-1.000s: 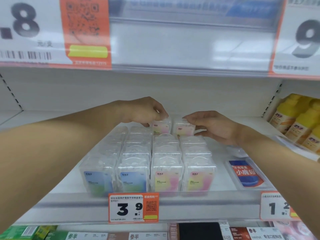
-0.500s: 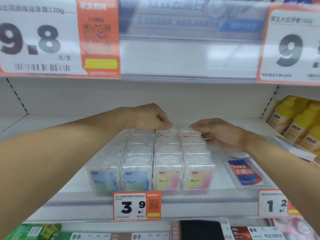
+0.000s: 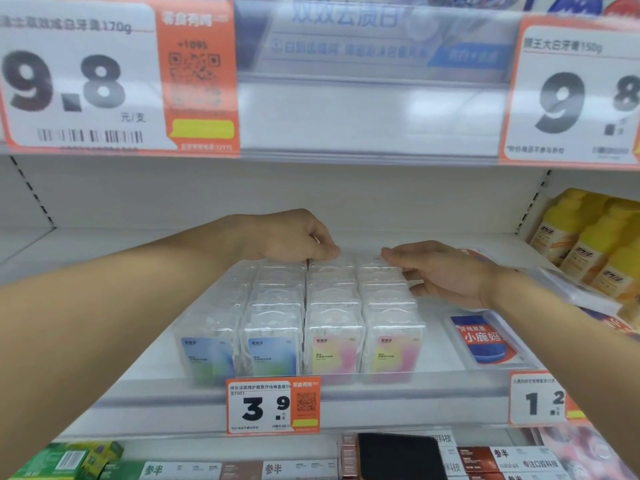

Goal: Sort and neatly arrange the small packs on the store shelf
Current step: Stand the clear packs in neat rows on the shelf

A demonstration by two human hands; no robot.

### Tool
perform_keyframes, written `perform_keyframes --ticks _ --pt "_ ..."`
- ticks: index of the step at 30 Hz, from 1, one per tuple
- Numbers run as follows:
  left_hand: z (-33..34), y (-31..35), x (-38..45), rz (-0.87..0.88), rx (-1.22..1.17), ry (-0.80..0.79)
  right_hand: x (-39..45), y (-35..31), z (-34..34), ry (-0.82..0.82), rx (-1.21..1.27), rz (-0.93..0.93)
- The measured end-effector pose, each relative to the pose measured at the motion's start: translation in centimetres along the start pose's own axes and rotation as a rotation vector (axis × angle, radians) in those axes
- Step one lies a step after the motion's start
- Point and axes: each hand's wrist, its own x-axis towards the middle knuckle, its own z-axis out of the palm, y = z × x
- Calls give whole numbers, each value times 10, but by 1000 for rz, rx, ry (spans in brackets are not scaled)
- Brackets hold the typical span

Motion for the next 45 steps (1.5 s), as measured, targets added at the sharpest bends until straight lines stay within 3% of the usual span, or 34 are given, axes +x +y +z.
perform_keyframes --ticks 4,11,23,26,31,33,38,45 --pt "-6 -4 -8 -56 84 64 -5 3 13 94 -72 -30" --pt "-9 -10 -20 -89 184 -33 -8 13 32 156 -9 -89" --pt "-10 -13 -19 -95 220 -69 -21 8 42 197 35 -76" --pt "-15 -14 -24 -99 196 18 -27 12 44 227 133 -59" --pt "-21 -37 -81 -154 10 438 -40 25 53 254 155 -94" --pt "-12 -50 -103 -252 -118 523 -43 23 56 268 130 -95" --pt "22 -57 -113 -338 -360 497 -47 20 62 295 114 -97" --pt "26 -56 -112 -353 -368 499 -46 21 61 266 103 -82"
